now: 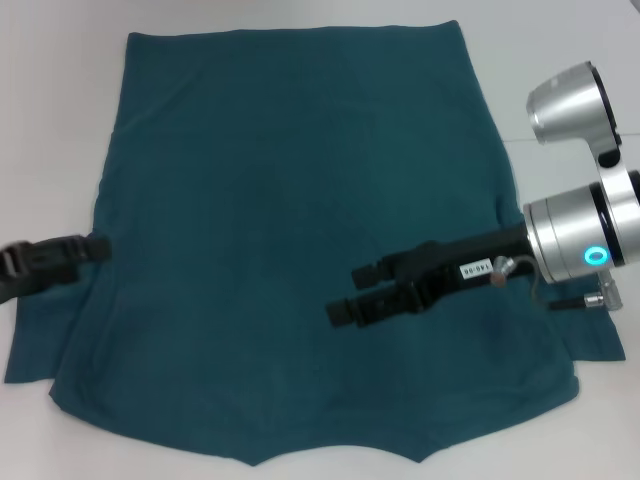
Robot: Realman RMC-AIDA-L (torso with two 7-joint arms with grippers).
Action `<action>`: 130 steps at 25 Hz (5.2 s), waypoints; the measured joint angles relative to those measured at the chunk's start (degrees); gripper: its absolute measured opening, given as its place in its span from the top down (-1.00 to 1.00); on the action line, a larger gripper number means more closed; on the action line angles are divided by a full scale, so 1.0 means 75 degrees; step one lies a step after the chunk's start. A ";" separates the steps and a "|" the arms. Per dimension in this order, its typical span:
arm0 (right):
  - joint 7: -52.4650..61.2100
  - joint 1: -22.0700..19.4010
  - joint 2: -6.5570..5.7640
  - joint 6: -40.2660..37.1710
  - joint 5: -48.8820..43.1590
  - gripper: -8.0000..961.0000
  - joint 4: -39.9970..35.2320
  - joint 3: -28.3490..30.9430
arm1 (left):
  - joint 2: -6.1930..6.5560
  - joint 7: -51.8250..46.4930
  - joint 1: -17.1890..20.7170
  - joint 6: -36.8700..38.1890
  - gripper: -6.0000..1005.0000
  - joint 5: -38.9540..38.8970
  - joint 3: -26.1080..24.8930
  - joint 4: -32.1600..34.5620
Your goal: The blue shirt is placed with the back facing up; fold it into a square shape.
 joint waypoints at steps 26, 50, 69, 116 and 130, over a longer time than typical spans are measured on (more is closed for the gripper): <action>0.1718 0.0311 -0.0181 0.0613 -0.0044 -0.93 0.0078 0.0024 | -0.0031 -0.0922 0.0081 -0.4284 -0.64 0.0051 0.0153 -0.1497; 0.1607 0.0275 -0.0176 0.0809 -0.0079 -0.93 0.0196 0.0281 | -0.0145 -0.0672 -0.0172 -0.4718 -0.64 0.0015 0.0334 -0.2108; 0.1523 0.0201 -0.0193 0.0814 -0.0033 -0.93 0.0194 0.0363 | -0.0136 -0.0683 -0.0135 -0.4578 0.14 0.0048 0.0647 -0.1769; 0.1542 0.0110 -0.0261 0.0859 -0.0080 -0.93 0.0194 0.0375 | -0.0838 -0.1601 -0.0432 -0.3339 0.89 0.3399 0.4009 0.2808; 0.1525 0.0102 -0.0263 0.0955 -0.0080 -0.93 0.0290 0.0375 | -0.0836 -0.3912 -0.1486 -0.3295 0.84 0.3372 0.3830 0.1168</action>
